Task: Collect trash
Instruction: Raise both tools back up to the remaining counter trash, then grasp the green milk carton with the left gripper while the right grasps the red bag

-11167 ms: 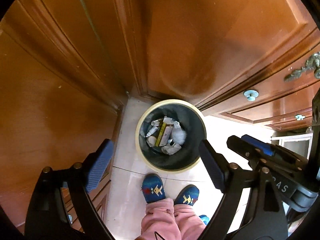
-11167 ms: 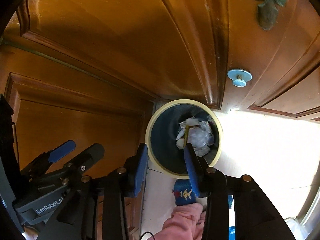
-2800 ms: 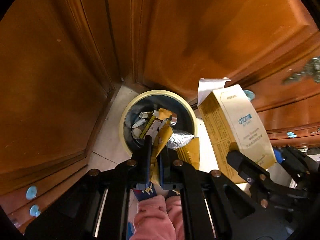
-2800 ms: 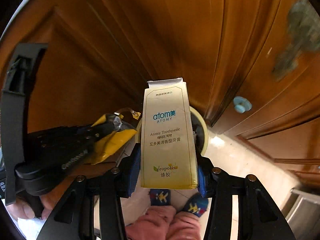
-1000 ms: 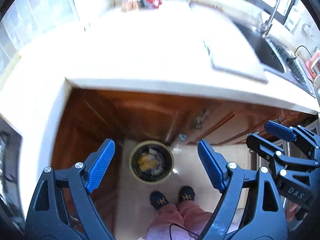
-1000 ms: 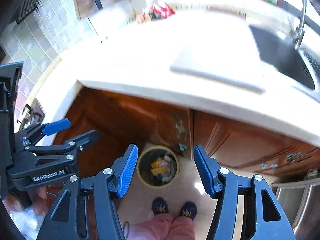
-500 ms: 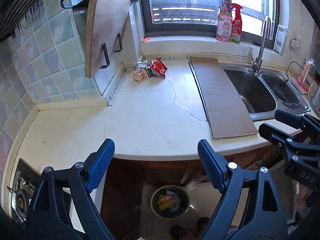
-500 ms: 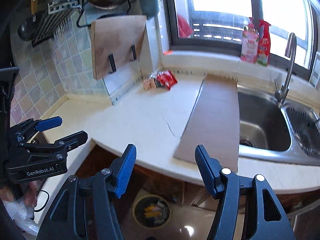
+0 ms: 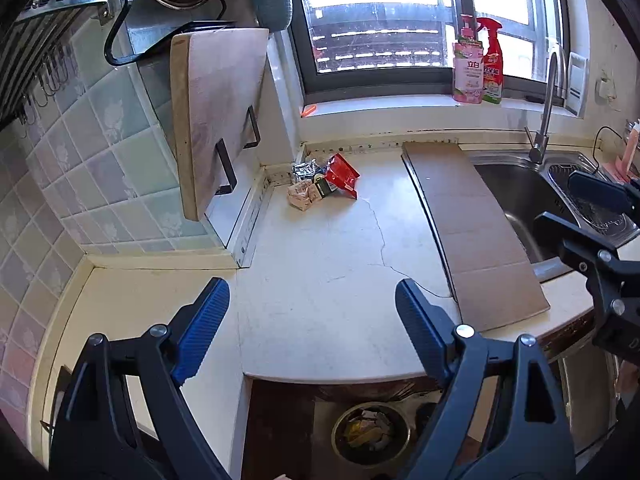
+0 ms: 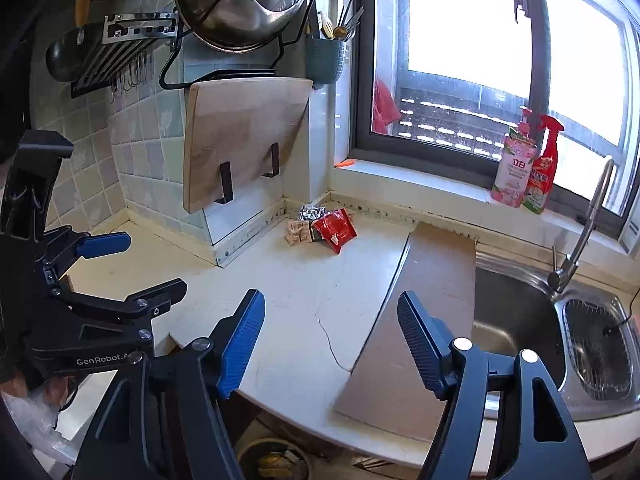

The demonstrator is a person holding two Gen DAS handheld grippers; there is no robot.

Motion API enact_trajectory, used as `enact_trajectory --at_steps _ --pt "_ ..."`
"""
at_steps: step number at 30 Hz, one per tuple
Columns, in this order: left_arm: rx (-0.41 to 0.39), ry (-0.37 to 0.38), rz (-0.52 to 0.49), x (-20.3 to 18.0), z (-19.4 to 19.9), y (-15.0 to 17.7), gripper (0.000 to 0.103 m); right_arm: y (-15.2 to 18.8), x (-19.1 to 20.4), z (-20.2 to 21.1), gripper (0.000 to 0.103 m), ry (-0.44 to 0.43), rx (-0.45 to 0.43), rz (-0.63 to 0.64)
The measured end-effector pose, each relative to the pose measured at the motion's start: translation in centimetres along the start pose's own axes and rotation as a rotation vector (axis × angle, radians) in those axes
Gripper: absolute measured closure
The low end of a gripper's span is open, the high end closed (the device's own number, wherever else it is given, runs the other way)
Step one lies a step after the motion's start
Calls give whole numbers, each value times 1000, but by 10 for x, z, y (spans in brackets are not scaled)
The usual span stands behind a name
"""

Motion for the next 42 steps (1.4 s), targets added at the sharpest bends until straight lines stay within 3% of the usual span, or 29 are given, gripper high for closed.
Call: enact_trajectory --at_steps 7,14,24,31,34,38,42 --pt "40 -87 91 28 -75 -42 20 -47 -4 -104 33 -106 17 20" --pt "132 -160 126 50 -179 -73 20 -73 -6 -261 33 -192 111 35" --pt "223 -231 109 76 -305 -97 34 -55 23 -455 34 -270 241 70" --pt "242 -241 73 95 -343 -103 34 -30 49 -510 34 -267 267 113" --pt "255 -227 61 98 -358 -104 34 -28 58 -529 42 -253 256 144" --pt "274 -200 78 101 -372 -104 34 -32 62 -546 74 -258 239 140" --pt "302 -138 111 101 -389 -104 34 -35 48 -550 84 -281 241 64"
Point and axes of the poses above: each gripper's, at about its wrist camera, not at the fingertips, and z roughly against the way its jaws point, x to its left, y to its underside, the point moved 8 cm from there along -z, roughly the way its jaws point, and after that the axes turned 10 degrees about y, right-handed, at the moved point
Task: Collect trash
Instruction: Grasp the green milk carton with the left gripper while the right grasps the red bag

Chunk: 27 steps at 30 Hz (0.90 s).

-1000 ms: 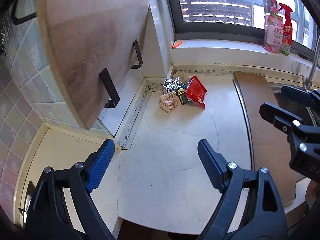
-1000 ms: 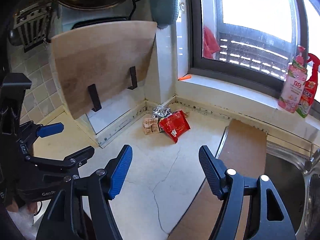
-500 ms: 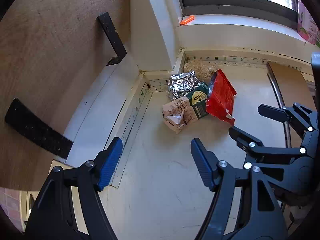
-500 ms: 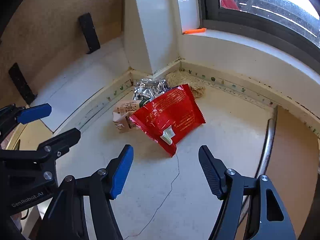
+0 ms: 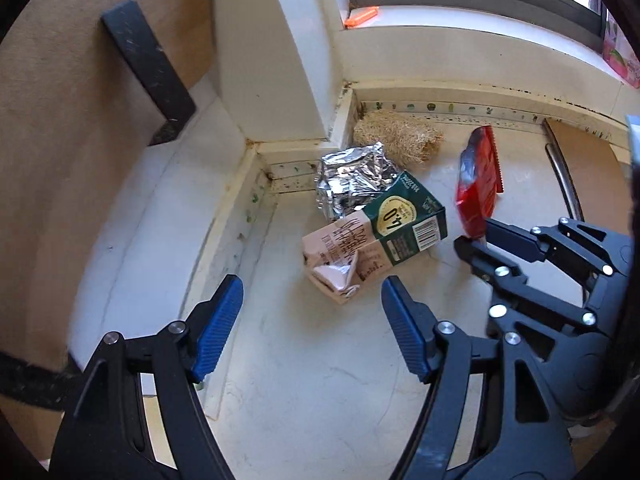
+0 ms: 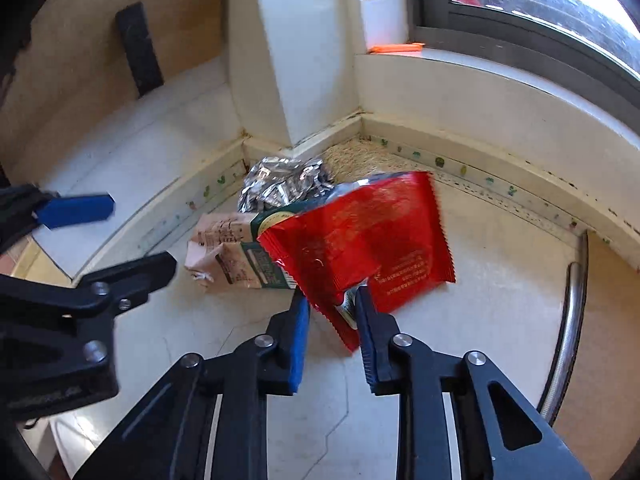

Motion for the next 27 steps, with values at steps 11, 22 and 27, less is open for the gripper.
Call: enact_trajectory --at_steps 11,22,27 --pt "81 83 -59 -7 -47 -22 34 -5 -28 8 92 -80 -8 -109" --pt "171 149 -144 -30 -83 -31 28 2 -33 26 92 -117 -1 -125" --pt "194 207 -105 -35 -90 -30 38 2 -36 26 92 -123 8 -146"
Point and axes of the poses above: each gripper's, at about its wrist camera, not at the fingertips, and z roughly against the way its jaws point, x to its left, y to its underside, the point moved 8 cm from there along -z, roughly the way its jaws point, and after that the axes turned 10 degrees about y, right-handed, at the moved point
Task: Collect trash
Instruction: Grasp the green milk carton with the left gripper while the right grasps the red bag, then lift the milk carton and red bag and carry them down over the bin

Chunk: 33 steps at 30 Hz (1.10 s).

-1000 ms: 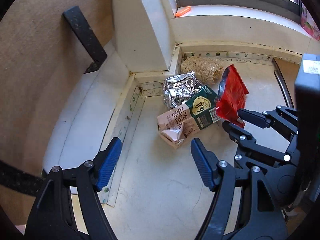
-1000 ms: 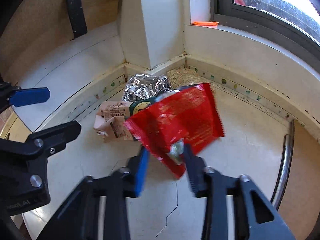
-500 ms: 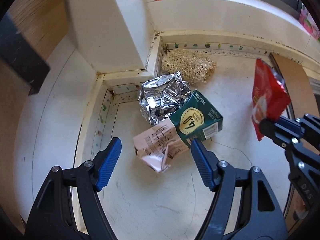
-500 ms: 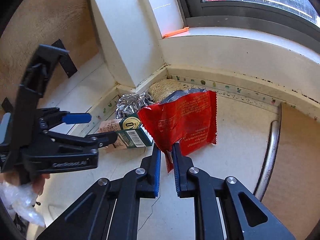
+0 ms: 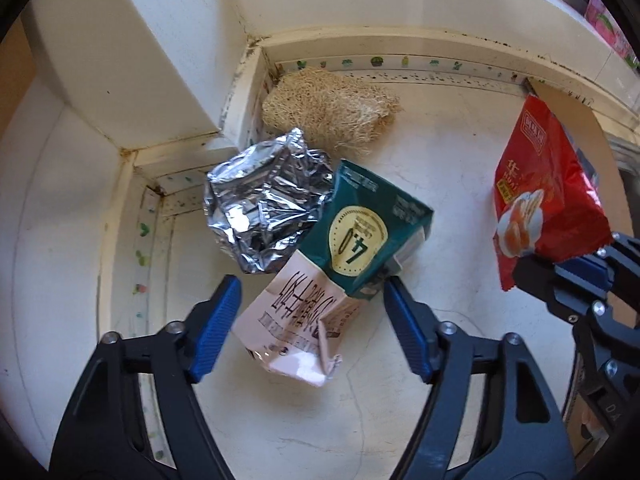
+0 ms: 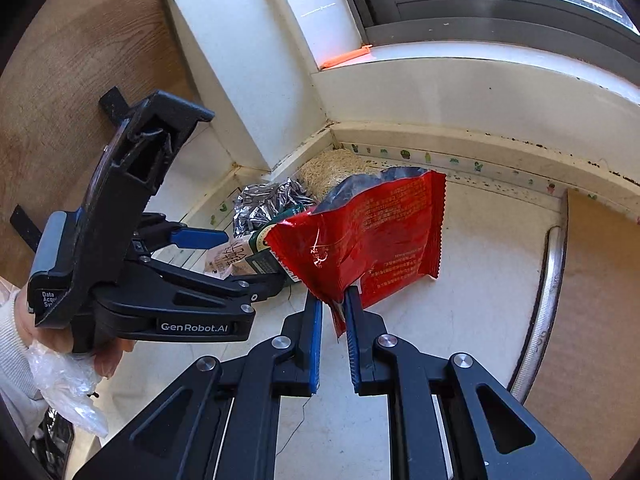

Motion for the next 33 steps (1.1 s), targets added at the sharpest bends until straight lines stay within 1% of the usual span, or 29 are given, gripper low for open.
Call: enact_trajectory --at_steps 1,4,5,7,9,12,14,16,21,23,26,30,33 --pt "5 3 10 0 -1 1 42 0 0 1 92 0 0 -1" --pt "21 24 34 -3 -1 7 57 1 0 2 92 -1 6 -1" --pt "23 33 51 -4 0 10 60 2 1 3 92 -4 9 -3" --pt "16 52 90 -5 2 16 61 3 2 5 94 -9 10 -4" --pt "1 53 122 -5 5 22 62 5 5 9 95 -23 13 -4" --pt "-31 84 182 -8 12 33 65 8 10 19 98 -39 11 -5" --pt "-62 97 209 -11 23 42 70 12 14 28 99 -44 7 -8" --pt "-84 111 234 -15 35 53 71 17 18 39 99 -45 1 -8" --pt "-141 124 240 -28 74 86 71 36 30 78 99 -37 -19 -6" --pt "-170 127 243 -36 94 106 71 43 37 95 100 -32 -32 -4" --pt "-213 131 253 -47 122 139 71 64 49 128 100 -29 -51 -6" --pt "-251 122 269 -59 155 194 71 99 72 176 100 -39 -74 -5" --pt "-279 123 281 -67 178 240 71 134 93 214 100 -36 -91 10"
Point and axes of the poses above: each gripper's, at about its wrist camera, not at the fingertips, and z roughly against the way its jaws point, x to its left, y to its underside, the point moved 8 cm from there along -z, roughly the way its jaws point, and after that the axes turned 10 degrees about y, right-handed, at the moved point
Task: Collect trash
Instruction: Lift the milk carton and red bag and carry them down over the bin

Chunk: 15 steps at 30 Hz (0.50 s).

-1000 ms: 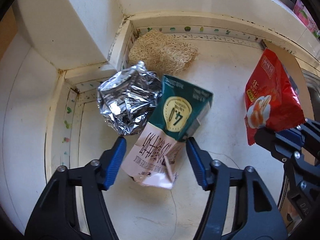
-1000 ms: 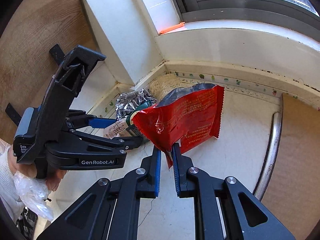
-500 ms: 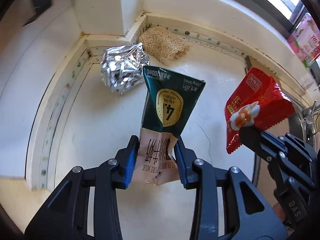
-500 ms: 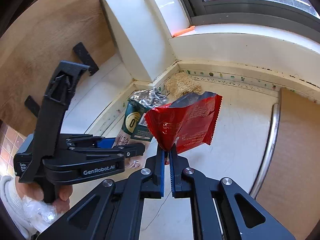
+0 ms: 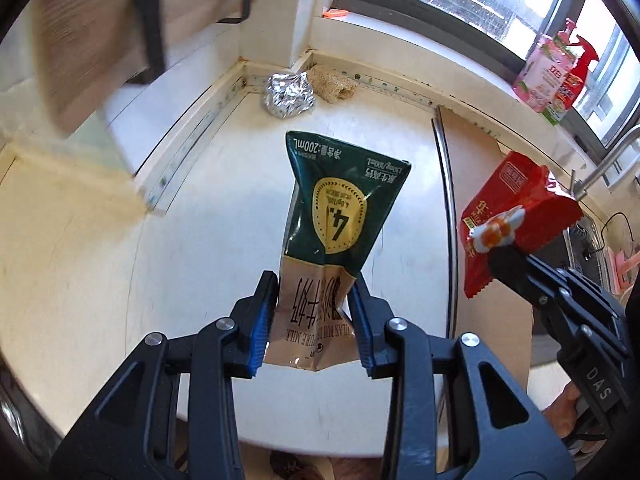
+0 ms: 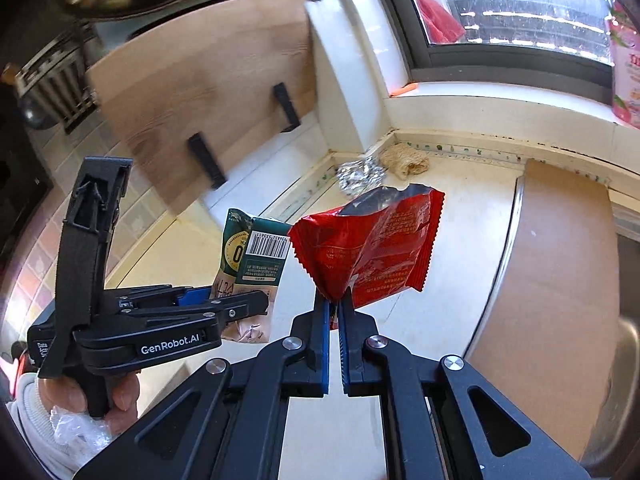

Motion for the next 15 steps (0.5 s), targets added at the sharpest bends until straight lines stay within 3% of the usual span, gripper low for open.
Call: enact_trajectory --at_steps 6,15 --pt "-26 -1 31 14 56 91 71 83 54 64 100 5 10 49" --pt "33 -50 76 42 82 233 71 224 116 94 100 -25 147 151"
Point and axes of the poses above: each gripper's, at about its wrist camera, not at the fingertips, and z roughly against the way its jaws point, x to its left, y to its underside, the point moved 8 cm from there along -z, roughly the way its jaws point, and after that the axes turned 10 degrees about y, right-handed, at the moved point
